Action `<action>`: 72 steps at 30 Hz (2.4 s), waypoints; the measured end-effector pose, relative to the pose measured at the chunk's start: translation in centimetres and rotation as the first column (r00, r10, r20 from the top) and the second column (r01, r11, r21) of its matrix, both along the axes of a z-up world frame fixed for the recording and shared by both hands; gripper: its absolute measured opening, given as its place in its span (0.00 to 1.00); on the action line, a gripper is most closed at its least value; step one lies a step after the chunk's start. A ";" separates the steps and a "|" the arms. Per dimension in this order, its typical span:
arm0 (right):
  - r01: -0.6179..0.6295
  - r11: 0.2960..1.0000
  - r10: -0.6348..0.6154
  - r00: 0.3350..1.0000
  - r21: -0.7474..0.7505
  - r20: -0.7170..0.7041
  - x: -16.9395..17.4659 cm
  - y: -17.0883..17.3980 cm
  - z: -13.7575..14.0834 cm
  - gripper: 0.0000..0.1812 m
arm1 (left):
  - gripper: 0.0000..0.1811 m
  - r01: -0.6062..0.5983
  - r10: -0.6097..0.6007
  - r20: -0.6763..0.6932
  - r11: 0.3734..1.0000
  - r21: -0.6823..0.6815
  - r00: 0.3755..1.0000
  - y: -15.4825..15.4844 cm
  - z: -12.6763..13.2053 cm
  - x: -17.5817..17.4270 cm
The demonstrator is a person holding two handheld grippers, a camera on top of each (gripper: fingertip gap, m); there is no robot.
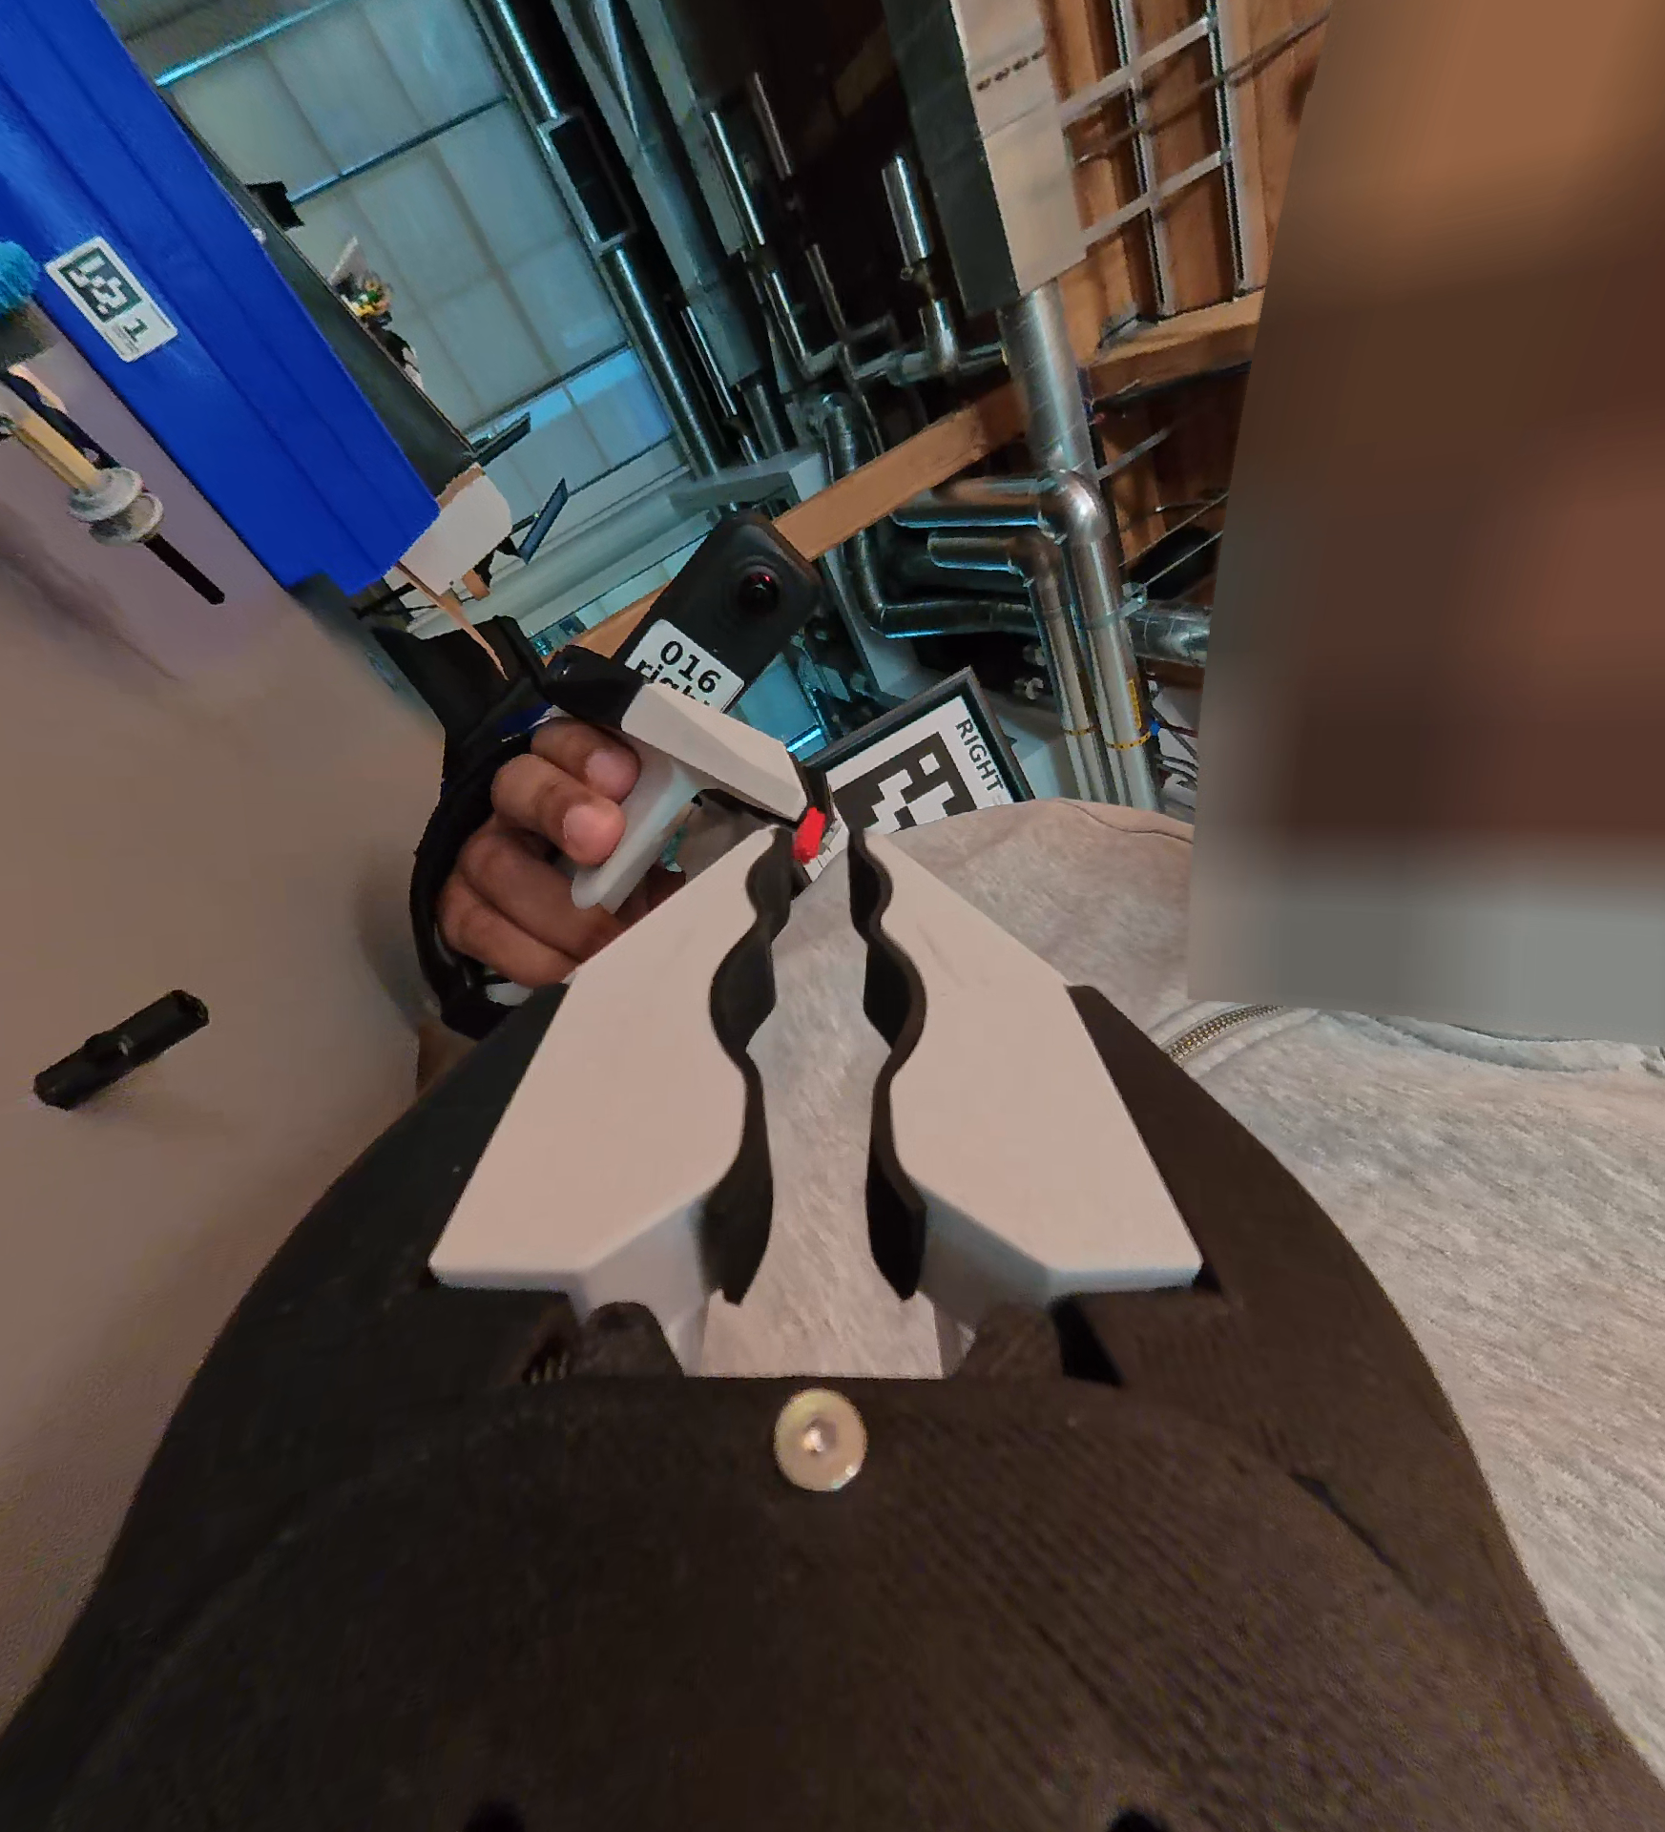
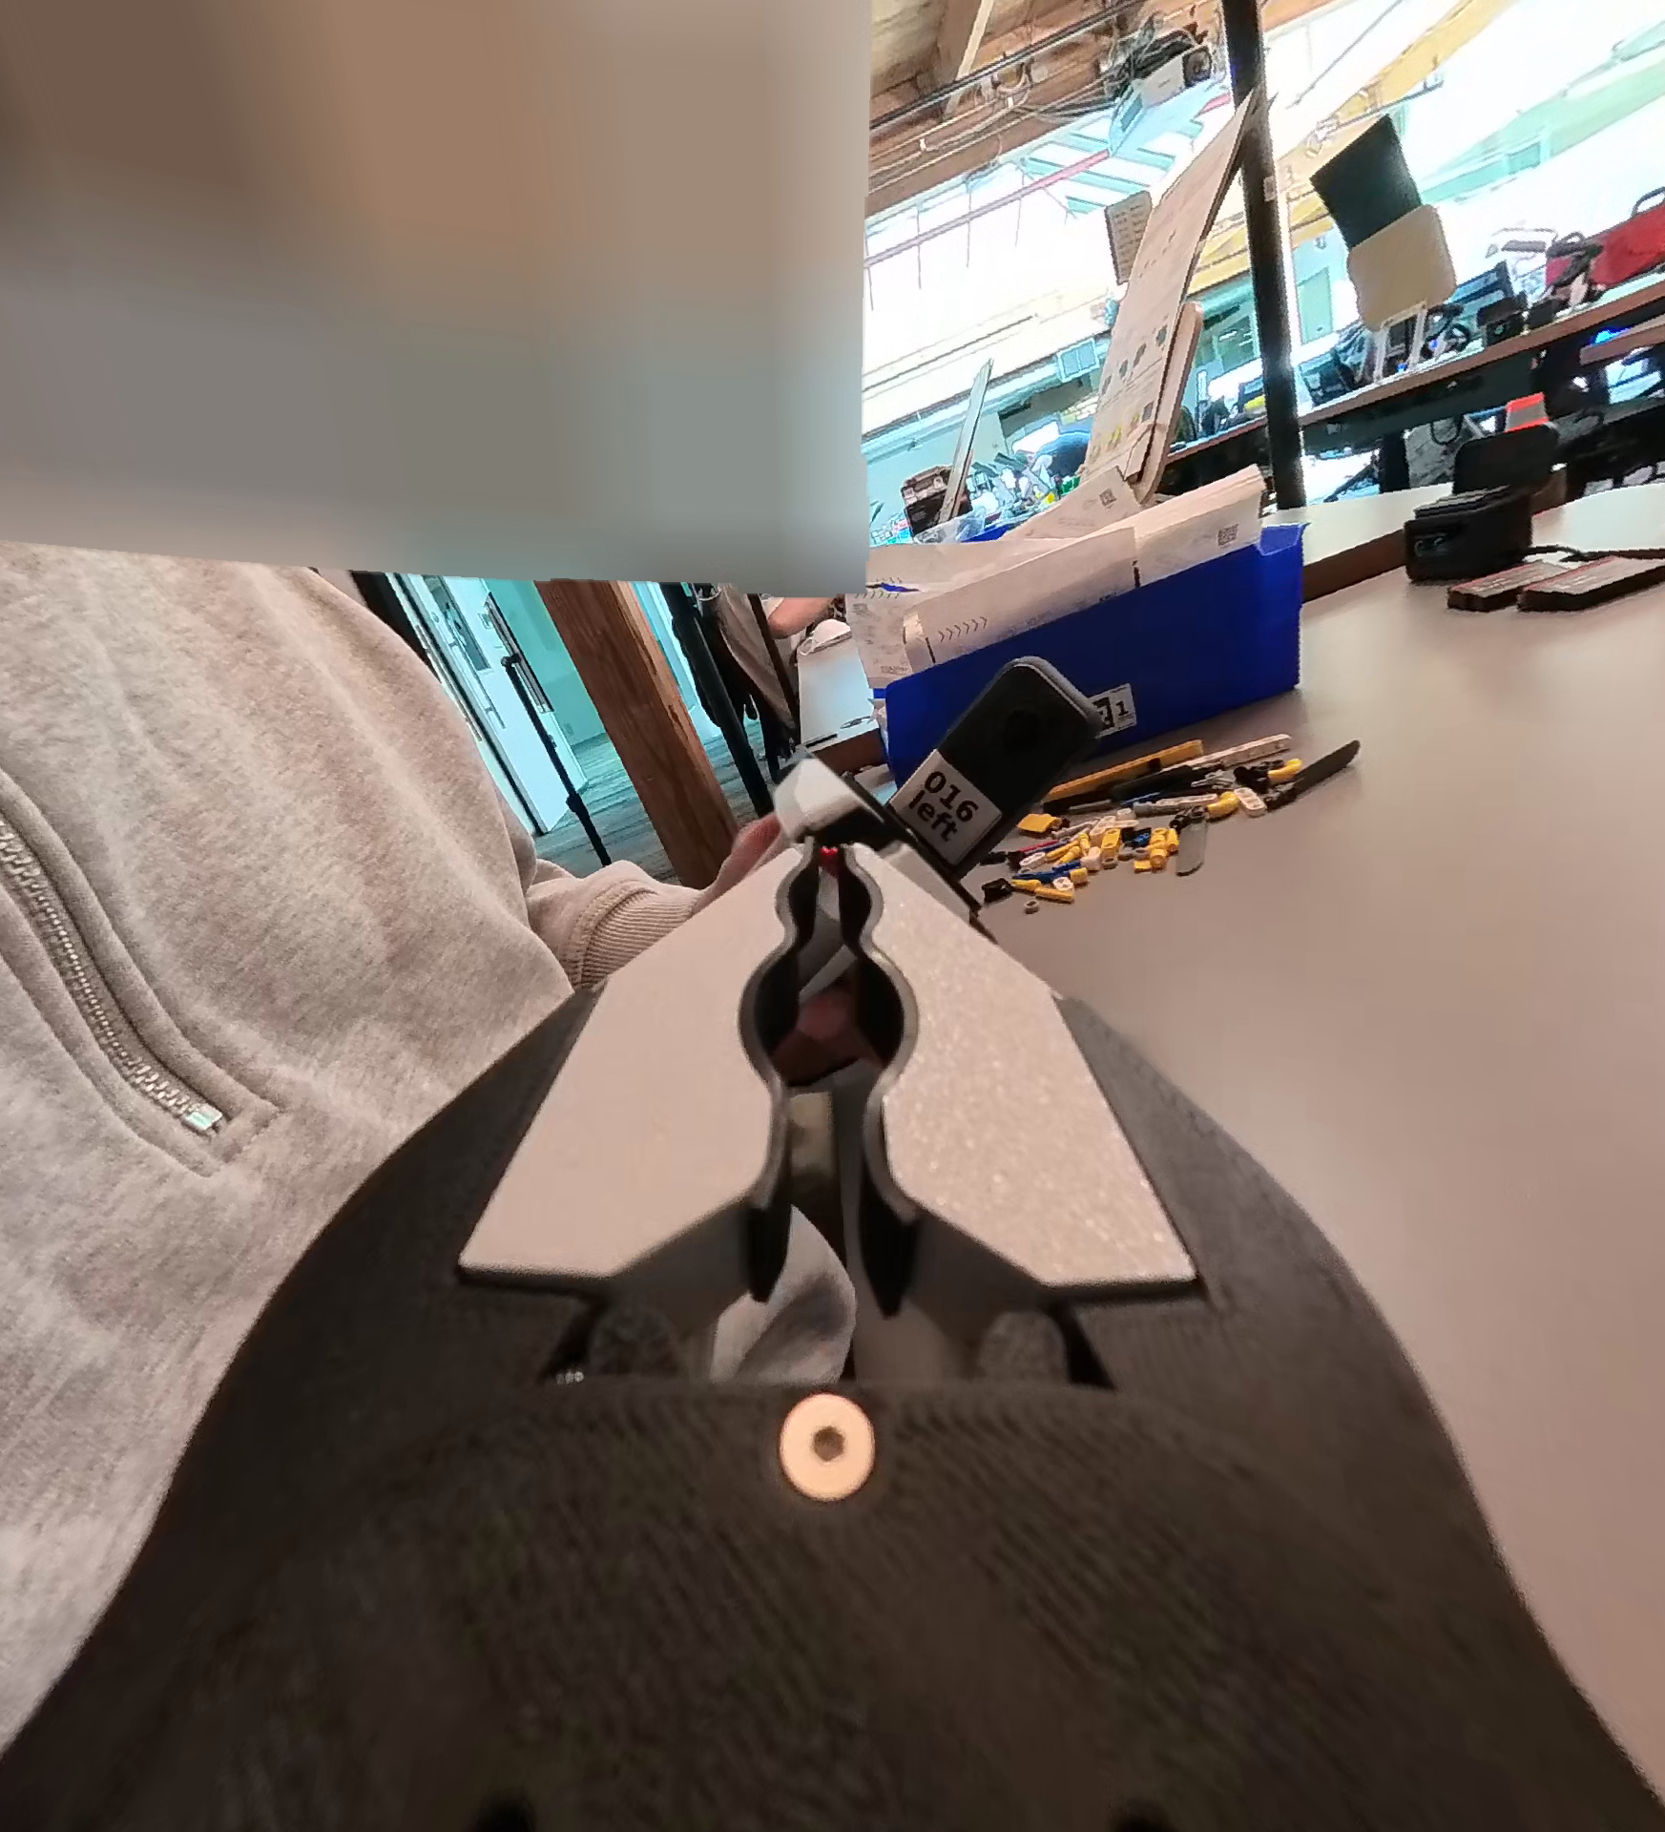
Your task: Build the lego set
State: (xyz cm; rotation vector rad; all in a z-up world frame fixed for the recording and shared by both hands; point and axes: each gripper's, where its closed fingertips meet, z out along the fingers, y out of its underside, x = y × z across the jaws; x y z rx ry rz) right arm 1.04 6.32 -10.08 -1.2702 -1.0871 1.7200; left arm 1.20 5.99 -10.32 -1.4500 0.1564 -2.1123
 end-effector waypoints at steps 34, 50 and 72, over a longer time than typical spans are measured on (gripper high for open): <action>-0.019 0.998 0.027 0.992 -0.061 0.124 -0.4 0.6 -1.6 0.01 | 0.01 -0.148 0.226 -0.302 0.954 0.259 0.926 0.8 -1.5 0.3; 0.050 0.986 -0.158 0.606 0.161 0.780 -0.1 3.7 -7.9 0.01 | 0.11 -0.442 0.465 -0.605 0.874 0.200 0.646 1.7 -6.4 -4.5; -0.190 0.939 -0.252 0.188 0.286 0.949 -0.8 3.2 -10.7 0.01 | 0.05 -0.535 0.450 -0.568 0.845 0.021 0.689 2.3 -7.4 -8.7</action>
